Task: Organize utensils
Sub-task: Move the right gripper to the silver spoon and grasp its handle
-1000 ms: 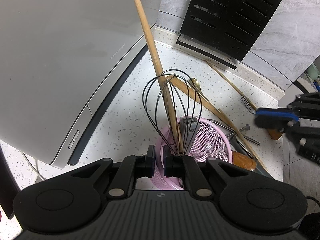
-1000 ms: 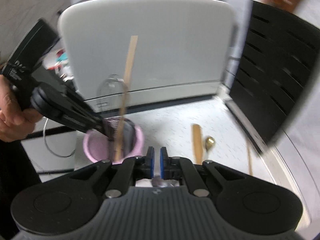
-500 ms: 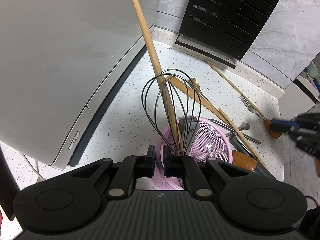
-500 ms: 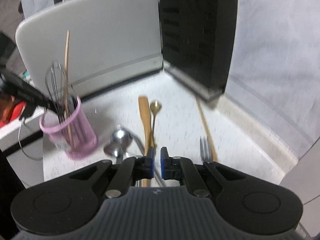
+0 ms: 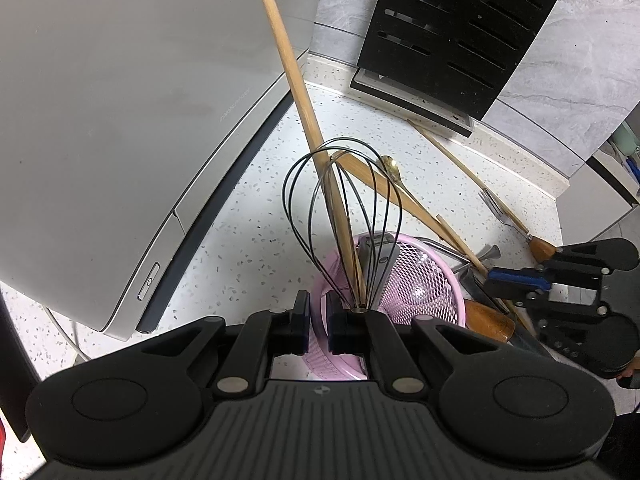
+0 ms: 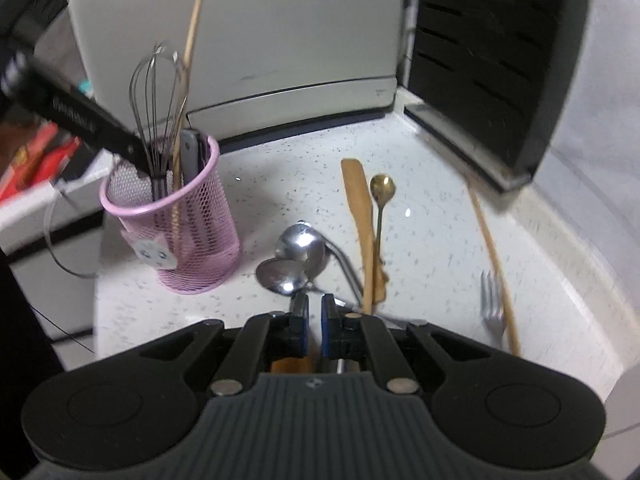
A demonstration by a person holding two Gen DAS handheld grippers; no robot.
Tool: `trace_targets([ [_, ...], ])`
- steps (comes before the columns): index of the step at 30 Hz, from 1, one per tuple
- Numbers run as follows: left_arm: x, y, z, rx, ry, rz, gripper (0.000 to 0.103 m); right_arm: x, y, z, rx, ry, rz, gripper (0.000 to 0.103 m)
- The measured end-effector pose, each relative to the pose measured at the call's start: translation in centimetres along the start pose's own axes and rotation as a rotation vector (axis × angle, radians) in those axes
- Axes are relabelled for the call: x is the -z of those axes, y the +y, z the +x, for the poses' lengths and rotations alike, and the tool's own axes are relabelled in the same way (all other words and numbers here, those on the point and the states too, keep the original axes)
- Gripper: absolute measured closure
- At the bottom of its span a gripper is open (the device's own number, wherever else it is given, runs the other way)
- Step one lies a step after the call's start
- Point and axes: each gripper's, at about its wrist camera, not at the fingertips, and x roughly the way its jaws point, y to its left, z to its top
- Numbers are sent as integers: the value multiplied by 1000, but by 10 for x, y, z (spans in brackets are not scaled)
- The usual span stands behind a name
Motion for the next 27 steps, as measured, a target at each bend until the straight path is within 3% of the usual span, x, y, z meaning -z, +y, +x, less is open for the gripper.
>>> trace_targets([
  [8, 0, 1, 0, 2, 0, -1, 95, 4, 23, 23, 75, 22, -258, 100],
  [13, 0, 0, 0, 1, 0, 0, 95, 3, 24, 28, 84, 31, -288, 99],
  [18, 0, -1, -1, -2, 0, 0, 95, 3, 32, 36, 121, 49, -388, 87],
  [27, 0, -2, 1, -6, 3, 1, 95, -5, 33, 49, 94, 69, -463, 81],
])
